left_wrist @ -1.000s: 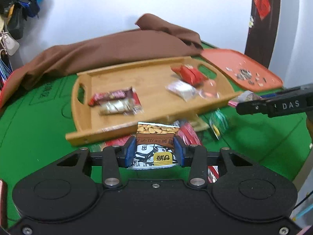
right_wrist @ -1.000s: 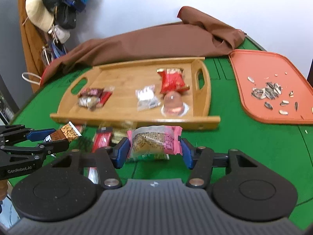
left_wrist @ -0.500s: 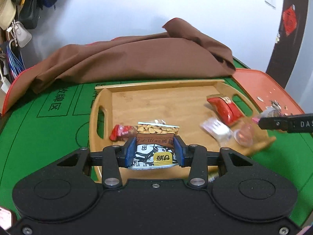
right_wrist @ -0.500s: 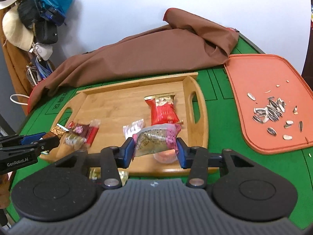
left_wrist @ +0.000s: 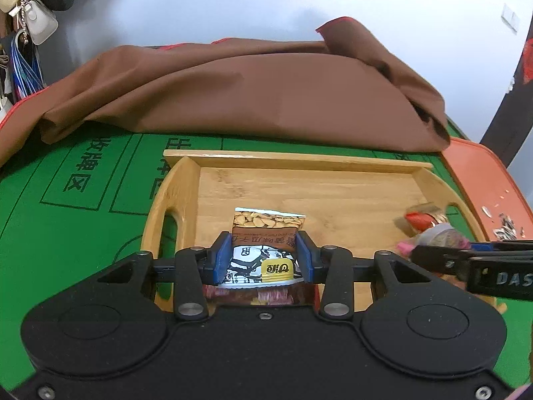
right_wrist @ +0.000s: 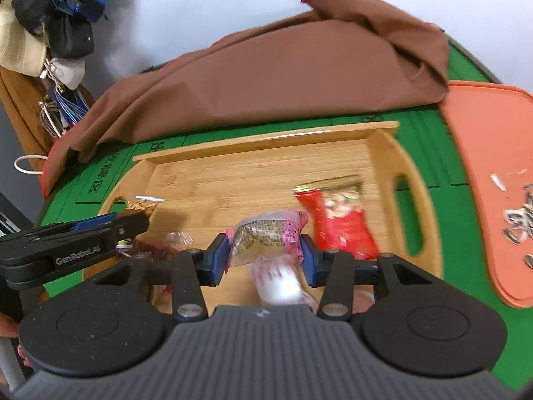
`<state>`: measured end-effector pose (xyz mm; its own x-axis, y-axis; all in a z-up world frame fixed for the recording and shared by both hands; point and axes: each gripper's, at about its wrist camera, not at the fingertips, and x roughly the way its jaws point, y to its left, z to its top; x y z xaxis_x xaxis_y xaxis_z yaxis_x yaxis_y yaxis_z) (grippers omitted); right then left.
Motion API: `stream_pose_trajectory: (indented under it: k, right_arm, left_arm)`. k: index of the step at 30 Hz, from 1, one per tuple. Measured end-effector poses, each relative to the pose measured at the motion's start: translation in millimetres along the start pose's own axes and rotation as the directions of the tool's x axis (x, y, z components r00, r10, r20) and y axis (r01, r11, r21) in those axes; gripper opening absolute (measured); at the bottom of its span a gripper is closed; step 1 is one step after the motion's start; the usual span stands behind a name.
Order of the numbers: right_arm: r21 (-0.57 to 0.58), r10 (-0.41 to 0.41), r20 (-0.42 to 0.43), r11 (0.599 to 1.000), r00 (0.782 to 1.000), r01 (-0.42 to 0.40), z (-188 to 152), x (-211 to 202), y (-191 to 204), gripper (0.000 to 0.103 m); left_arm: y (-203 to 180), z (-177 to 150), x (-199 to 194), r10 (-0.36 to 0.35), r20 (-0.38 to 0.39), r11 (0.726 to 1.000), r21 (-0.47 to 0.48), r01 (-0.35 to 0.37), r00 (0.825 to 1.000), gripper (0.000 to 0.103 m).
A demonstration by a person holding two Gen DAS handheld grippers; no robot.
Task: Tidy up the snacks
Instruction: 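Carry both packs onto the bamboo tray and open both tools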
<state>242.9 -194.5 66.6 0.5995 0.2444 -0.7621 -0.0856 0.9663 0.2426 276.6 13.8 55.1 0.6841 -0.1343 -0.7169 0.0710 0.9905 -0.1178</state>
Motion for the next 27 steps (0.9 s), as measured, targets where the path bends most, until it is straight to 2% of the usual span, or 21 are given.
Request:
stream_pose_trajectory:
  k: [12, 17, 23, 26, 27]
  right_arm:
    - [-0.054, -0.083, -0.047, 0.995, 0.995, 0.08, 8.6, 46.8, 19.0, 0.049]
    - [-0.079, -0.115, -0.054, 0.991, 0.992, 0.11, 4.5, 55.7, 18.7, 0.049]
    - [-0.085, -0.114, -0.05, 0.99, 0.992, 0.11, 4.2, 55.8, 18.5, 0.05]
    - [-0.085, -0.111, -0.046, 0.991, 0.993, 0.107, 3.4, 55.3, 18.7, 0.054]
    - [-0.082, -0.109, -0.044, 0.991, 0.993, 0.105, 2.8, 54.8, 18.5, 0.061]
  left_arm:
    - [2.4, -3.6, 33.5, 0.041, -0.028, 0.999, 0.018, -0.041, 0.999, 0.039]
    - [2.6, -6.1, 36.4, 0.051, -0.027, 0.998, 0.027, -0.05, 0.998, 0.039]
    - [0.2, -7.6, 37.9, 0.057, -0.02, 0.998, 0.041, -0.056, 0.998, 0.039]
    - [-0.7, -8.2, 37.1, 0.06, -0.019, 0.997, 0.05, -0.059, 0.998, 0.04]
    - [-1.0, -8.0, 35.8, 0.062, -0.022, 0.997, 0.051, -0.061, 0.998, 0.042]
